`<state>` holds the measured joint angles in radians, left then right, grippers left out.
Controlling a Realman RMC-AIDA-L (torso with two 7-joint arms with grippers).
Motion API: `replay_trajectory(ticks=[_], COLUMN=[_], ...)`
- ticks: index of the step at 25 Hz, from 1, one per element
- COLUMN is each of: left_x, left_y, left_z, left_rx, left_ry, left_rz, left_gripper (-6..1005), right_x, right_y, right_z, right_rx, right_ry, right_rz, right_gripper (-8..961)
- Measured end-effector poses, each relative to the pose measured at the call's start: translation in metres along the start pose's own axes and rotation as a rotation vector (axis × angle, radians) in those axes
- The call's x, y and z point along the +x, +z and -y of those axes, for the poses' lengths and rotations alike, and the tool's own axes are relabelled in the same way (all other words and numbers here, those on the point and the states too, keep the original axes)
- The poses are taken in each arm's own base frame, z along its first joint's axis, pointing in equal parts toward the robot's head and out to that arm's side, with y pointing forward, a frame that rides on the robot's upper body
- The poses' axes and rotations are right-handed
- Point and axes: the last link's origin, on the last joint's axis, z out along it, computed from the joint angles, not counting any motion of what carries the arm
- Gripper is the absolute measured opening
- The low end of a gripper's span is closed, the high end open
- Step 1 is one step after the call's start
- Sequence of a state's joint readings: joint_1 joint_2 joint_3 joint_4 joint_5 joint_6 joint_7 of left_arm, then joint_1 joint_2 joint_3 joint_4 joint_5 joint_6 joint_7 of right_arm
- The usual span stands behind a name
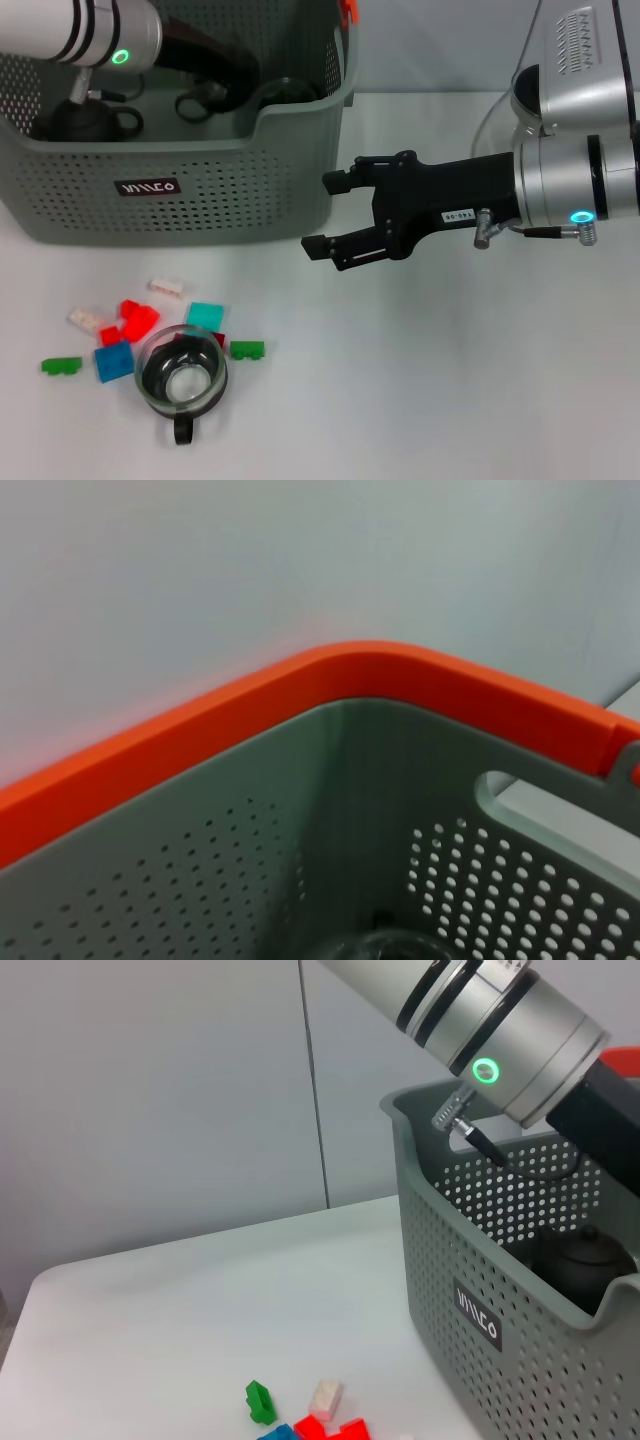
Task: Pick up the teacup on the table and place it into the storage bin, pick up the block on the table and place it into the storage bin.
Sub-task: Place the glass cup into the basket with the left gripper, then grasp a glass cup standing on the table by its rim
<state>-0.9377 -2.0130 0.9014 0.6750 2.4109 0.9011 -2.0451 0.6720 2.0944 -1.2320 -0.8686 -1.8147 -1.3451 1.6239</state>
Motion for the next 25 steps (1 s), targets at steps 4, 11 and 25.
replay_trajectory(ticks=[4, 11, 25], left_x=[-0.001, 0.008, -0.004], left_y=[-0.001, -0.022, -0.157], left_z=[0.001, 0.011, -0.019], left_rx=[0.002, 0.016, -0.429], left_ry=[-0.003, -0.032, 0.013], left_rz=[0.0, -0.039, -0.289], left_gripper=[206, 490, 833], right_x=[0.0, 0.001, 0.0], right_y=[0.0, -0.001, -0.004], right_z=[0.0, 0.0, 0.003], right_rx=[0.0, -0.002, 0.015], right_ry=[-0.001, -0.003, -0.005], right_rz=[-0.001, -0.002, 0.007], right_gripper=[918, 917, 916])
